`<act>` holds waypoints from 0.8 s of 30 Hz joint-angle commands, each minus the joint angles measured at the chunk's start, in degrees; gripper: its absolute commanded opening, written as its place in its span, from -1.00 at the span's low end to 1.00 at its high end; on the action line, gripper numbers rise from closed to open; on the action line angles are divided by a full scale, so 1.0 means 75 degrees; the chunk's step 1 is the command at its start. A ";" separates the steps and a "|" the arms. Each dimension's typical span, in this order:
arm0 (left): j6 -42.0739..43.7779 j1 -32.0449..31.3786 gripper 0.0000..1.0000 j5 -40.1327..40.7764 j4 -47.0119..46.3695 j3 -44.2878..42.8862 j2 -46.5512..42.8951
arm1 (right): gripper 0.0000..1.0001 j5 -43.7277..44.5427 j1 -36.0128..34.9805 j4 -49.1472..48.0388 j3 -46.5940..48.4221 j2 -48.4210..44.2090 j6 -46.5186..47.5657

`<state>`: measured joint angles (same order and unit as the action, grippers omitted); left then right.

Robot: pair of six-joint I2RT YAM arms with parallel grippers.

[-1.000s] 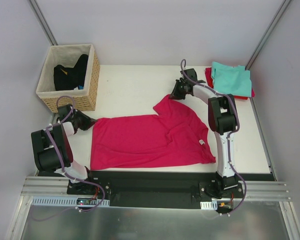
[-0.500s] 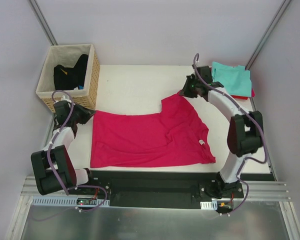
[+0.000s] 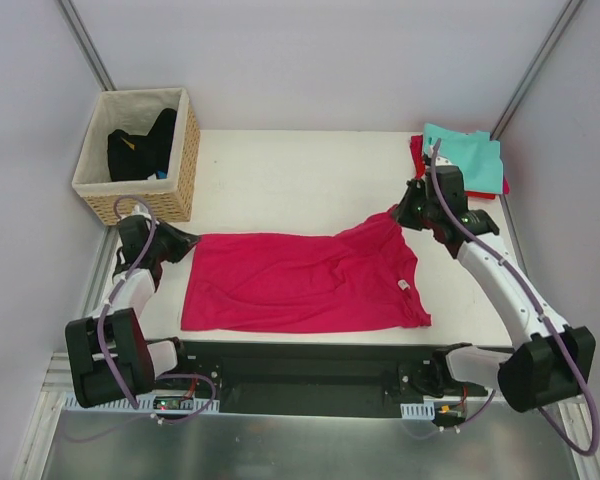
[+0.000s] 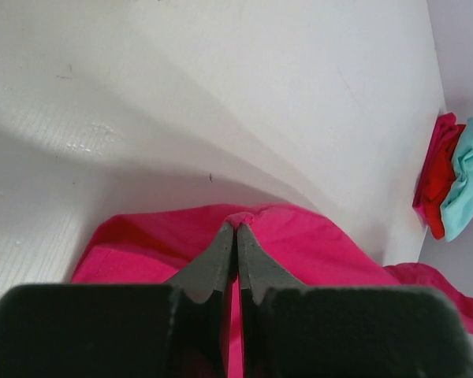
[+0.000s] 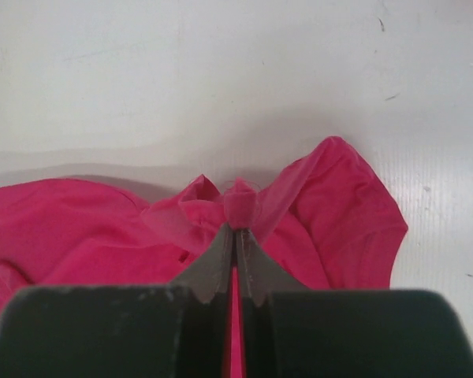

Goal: Fold and stack the t-shirts

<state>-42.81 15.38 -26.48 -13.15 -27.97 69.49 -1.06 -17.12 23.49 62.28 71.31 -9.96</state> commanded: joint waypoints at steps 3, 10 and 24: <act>-0.0046 -0.0023 -1.00 0.0752 0.0463 0.0236 -0.1248 | -0.99 0.0516 -0.0072 0.0629 -0.0569 -0.1081 0.0167; -0.0093 -0.0023 -1.00 0.1175 0.1026 0.0483 -0.2117 | -0.99 0.0587 -0.0049 0.1005 -0.0991 -0.1820 0.0097; -0.0245 -0.0023 -1.00 0.1667 0.2010 0.1303 -0.3324 | -0.99 0.0902 -0.0119 0.1825 -0.2269 -0.3647 -0.0254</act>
<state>-43.94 15.35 -16.45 -0.91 -19.92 47.18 3.22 -17.63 34.15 46.26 47.99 -10.66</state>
